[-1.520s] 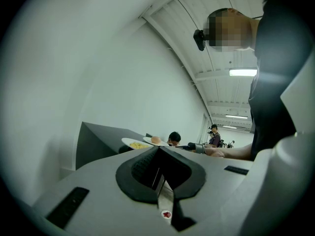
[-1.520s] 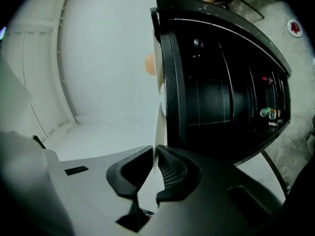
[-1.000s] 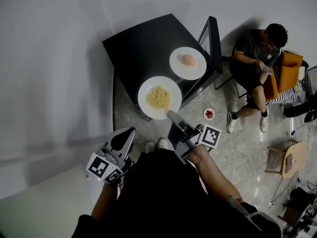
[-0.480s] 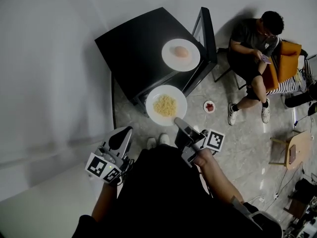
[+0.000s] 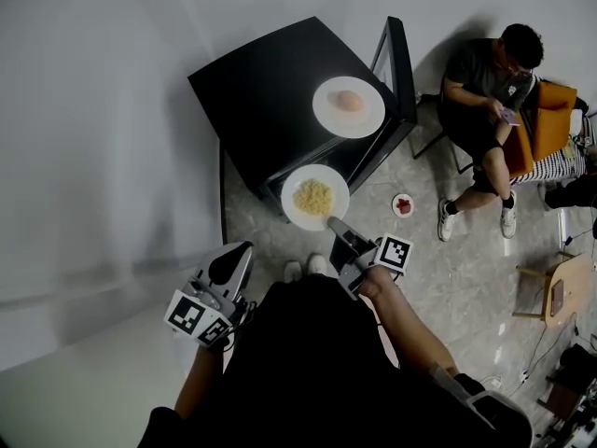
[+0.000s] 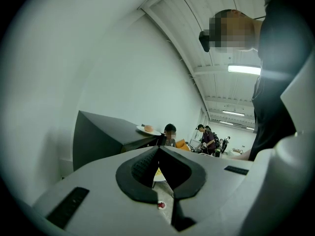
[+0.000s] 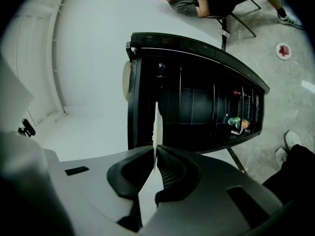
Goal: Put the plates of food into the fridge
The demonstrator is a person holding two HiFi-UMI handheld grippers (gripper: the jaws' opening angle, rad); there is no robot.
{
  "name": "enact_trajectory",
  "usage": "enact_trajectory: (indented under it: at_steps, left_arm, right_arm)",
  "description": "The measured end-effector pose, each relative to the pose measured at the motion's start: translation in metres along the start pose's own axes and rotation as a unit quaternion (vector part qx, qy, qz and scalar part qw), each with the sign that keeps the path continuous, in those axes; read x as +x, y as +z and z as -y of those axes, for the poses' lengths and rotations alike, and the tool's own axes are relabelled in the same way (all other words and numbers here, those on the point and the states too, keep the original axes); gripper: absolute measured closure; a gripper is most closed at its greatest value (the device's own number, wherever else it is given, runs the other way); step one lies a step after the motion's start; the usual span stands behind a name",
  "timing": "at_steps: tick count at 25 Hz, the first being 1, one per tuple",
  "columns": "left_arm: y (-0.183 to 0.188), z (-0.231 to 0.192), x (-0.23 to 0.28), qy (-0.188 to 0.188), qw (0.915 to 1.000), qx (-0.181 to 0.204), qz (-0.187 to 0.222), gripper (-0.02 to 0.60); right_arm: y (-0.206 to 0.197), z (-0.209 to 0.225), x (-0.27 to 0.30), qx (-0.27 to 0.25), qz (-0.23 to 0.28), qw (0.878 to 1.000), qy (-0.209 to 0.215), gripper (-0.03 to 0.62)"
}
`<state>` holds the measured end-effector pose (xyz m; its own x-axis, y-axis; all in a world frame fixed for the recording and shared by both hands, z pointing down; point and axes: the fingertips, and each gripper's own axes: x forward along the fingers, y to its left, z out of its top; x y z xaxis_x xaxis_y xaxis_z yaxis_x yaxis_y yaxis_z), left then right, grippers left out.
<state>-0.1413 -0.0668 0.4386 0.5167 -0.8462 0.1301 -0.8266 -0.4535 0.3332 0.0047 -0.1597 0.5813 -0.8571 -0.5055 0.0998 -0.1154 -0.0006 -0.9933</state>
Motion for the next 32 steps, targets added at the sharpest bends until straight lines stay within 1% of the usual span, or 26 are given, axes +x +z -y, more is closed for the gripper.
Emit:
enact_trajectory:
  at_steps: [5, 9, 12, 16, 19, 22, 27, 32]
  left_arm:
    - [0.000, -0.002, -0.001, 0.001, 1.0000, 0.006, -0.002, 0.557]
    - [0.001, -0.008, 0.000, 0.009, 0.9999, 0.009, 0.000, 0.557]
    - [0.003, -0.013, 0.001, 0.014, 0.9999, 0.007, 0.003, 0.557]
    - [0.002, -0.018, 0.002, 0.020, 0.9997, 0.007, -0.007, 0.557]
    - [0.001, -0.023, 0.003, 0.027, 0.9996, 0.005, -0.013, 0.557]
    - [0.001, -0.028, 0.005, 0.030, 0.9995, 0.003, -0.013, 0.557]
    - [0.008, -0.033, 0.009, 0.038, 0.9992, -0.010, -0.002, 0.557]
    - [0.010, -0.035, 0.007, 0.046, 0.9989, -0.010, 0.001, 0.557]
  right_arm:
    - [0.009, 0.021, 0.027, -0.013, -0.008, 1.000, -0.022, 0.559]
    - [0.015, 0.033, 0.046, -0.022, -0.018, 0.999, -0.035, 0.558]
    - [0.015, 0.040, 0.057, -0.009, -0.020, 0.999, -0.040, 0.558]
    - [0.017, 0.053, 0.069, 0.001, -0.019, 0.998, -0.053, 0.557]
    - [0.020, 0.056, 0.080, 0.005, -0.021, 0.998, -0.053, 0.557]
    - [0.023, 0.059, 0.093, -0.005, -0.024, 0.998, -0.060, 0.557]
    - [0.029, 0.065, 0.113, -0.003, -0.022, 0.998, -0.066, 0.557]
    - [0.032, 0.068, 0.127, 0.004, -0.018, 0.997, -0.069, 0.560]
